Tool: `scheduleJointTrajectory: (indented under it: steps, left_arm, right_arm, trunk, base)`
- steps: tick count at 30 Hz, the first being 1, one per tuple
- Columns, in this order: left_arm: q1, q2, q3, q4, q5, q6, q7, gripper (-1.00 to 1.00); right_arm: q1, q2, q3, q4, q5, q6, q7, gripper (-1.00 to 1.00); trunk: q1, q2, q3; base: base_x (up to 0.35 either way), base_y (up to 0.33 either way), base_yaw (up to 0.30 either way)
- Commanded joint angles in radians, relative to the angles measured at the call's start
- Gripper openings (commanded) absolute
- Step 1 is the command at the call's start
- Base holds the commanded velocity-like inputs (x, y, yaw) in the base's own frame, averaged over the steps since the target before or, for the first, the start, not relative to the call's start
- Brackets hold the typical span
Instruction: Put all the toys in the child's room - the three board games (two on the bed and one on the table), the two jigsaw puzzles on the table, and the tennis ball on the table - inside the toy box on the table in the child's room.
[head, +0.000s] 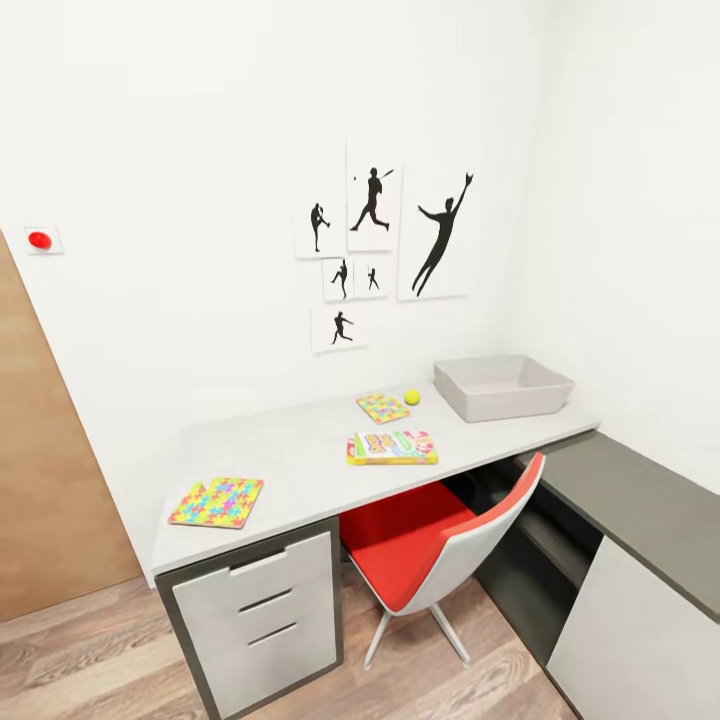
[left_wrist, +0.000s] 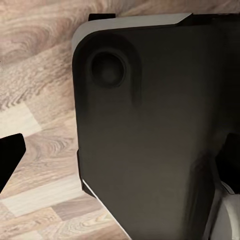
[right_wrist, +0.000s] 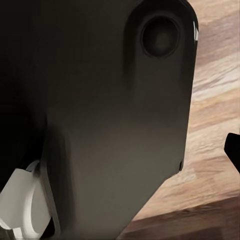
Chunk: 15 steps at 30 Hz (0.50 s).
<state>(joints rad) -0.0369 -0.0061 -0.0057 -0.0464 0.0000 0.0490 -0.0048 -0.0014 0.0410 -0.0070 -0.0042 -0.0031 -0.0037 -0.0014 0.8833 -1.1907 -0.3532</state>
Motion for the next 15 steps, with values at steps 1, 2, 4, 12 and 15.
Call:
scheduleJointTrajectory:
  steps: [1,2,4,12,15]
  left_arm:
    - [0.0,0.0,0.0,-0.002,0.0,0.004,0.0,1.0]
    - [0.0,0.0,0.0,-0.003,0.0,0.003,0.001,1.0]
    - [0.0,0.001,0.0,-0.004,0.0,0.002,0.002,1.0]
    - [0.0,0.005,-0.002,-0.006,0.0,-0.065,0.003,1.0]
    - [0.0,0.014,-0.004,-0.006,0.0,-0.078,0.003,1.0]
  right_arm:
    - [0.0,0.0,-0.001,0.0,0.0,0.0,0.0,1.0]
    - [0.0,-0.001,-0.001,0.0,0.0,-0.001,0.0,1.0]
    - [0.0,-0.002,-0.001,0.0,0.0,-0.001,0.0,1.0]
    - [0.0,-0.002,-0.002,0.0,0.0,-0.046,-0.001,1.0]
    - [0.0,-0.003,-0.001,0.0,0.0,-0.072,-0.001,1.0]
  trunk:
    - [-0.004,0.007,0.002]
    - [-0.008,0.014,0.005]
    - [-0.015,0.028,0.012]
    - [-0.046,0.084,0.037]
    - [-0.058,0.105,0.046]
  base:
    - [0.0,0.0,0.0]
    - [0.0,0.0,0.0]
    - [0.0,0.0,0.0]
    - [0.0,0.0,0.0]
    - [0.0,0.0,0.0]
